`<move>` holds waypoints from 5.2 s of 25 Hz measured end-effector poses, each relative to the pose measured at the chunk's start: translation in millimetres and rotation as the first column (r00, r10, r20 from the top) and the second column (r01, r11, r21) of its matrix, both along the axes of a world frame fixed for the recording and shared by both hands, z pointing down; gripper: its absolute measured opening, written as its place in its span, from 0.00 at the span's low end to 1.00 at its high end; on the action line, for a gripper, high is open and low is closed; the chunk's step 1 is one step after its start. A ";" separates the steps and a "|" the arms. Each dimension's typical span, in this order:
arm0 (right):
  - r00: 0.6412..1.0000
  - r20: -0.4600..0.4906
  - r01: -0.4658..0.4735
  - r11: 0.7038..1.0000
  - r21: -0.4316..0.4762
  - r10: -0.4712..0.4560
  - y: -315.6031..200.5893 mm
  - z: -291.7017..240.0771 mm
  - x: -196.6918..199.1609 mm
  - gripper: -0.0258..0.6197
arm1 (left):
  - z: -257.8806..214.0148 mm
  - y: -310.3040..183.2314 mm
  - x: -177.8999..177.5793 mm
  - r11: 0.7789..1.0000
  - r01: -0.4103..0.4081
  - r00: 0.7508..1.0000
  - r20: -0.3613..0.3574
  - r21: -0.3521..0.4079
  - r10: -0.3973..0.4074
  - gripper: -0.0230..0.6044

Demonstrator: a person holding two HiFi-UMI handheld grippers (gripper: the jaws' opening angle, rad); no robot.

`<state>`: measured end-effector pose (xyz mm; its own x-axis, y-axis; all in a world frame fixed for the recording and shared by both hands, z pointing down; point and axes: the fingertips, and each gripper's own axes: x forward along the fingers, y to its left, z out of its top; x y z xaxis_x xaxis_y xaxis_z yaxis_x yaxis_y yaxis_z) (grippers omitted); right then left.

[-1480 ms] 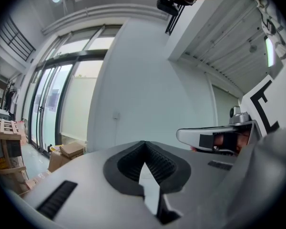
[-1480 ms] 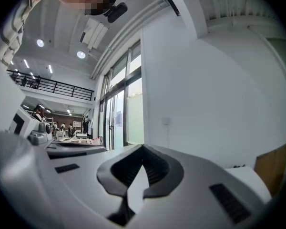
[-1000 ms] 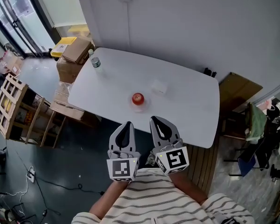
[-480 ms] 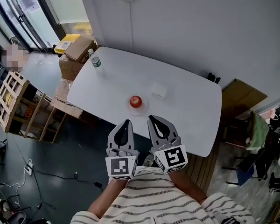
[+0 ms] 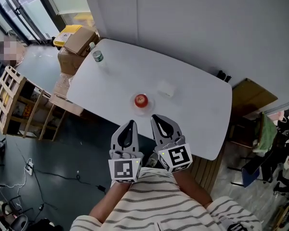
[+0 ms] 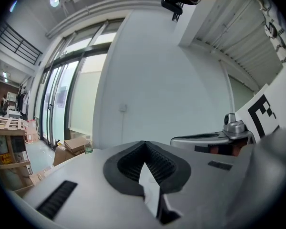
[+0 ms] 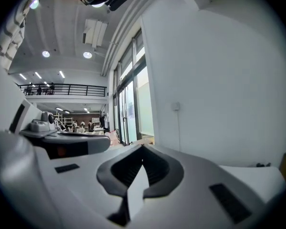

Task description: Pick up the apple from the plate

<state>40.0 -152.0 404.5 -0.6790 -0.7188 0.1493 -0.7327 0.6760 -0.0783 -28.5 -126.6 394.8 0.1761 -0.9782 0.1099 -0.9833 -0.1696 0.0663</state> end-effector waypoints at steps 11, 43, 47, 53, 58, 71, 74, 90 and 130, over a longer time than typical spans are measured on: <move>0.998 -0.059 -0.040 0.997 -0.072 0.036 -33.2 45.7 -4.9 0.06 | 24.5 -27.0 -17.7 0.997 -0.021 1.000 -0.014 -0.070 0.020 0.04; 0.984 -0.177 -0.050 0.951 -0.306 -0.006 -97.6 215.8 -37.6 0.42 | 76.8 -45.9 -62.4 0.981 0.029 1.000 -0.006 -0.194 -0.030 0.04; 0.980 -0.197 -0.054 0.945 -0.322 -0.011 -104.3 232.6 -37.7 0.43 | 81.2 -44.6 -68.6 0.978 0.047 0.999 0.000 -0.204 -0.048 0.04; 0.972 -0.231 -0.047 0.943 -0.330 -0.032 -111.2 254.7 -43.4 0.47 | 84.5 -43.1 -75.1 0.975 0.060 0.998 0.014 -0.213 -0.058 0.04; 0.964 -0.260 -0.045 0.934 -0.354 -0.052 -115.1 278.3 -49.1 0.53 | 88.4 -43.3 -79.6 0.972 0.063 0.998 0.004 -0.228 -0.064 0.04; 0.946 -0.320 -0.076 0.929 -0.361 -0.047 -121.9 314.3 -51.9 0.53 | 94.0 -44.7 -81.9 0.969 0.050 0.999 -0.001 -0.243 -0.052 0.04; 0.946 -0.322 -0.078 0.929 -0.360 -0.046 -124.0 316.4 -52.4 0.54 | 93.8 -45.9 -81.6 0.969 0.044 0.999 0.000 -0.241 -0.046 0.04; 0.948 -0.315 -0.076 0.933 -0.353 -0.042 -129.2 311.5 -50.3 0.54 | 94.8 -42.2 -83.3 0.971 0.037 0.999 0.000 -0.234 -0.038 0.04; 0.992 -0.118 -0.072 0.976 -0.206 0.048 -90.5 132.9 -35.4 0.54 | 51.2 -25.0 -66.2 0.993 0.033 0.999 0.007 -0.110 -0.032 0.04</move>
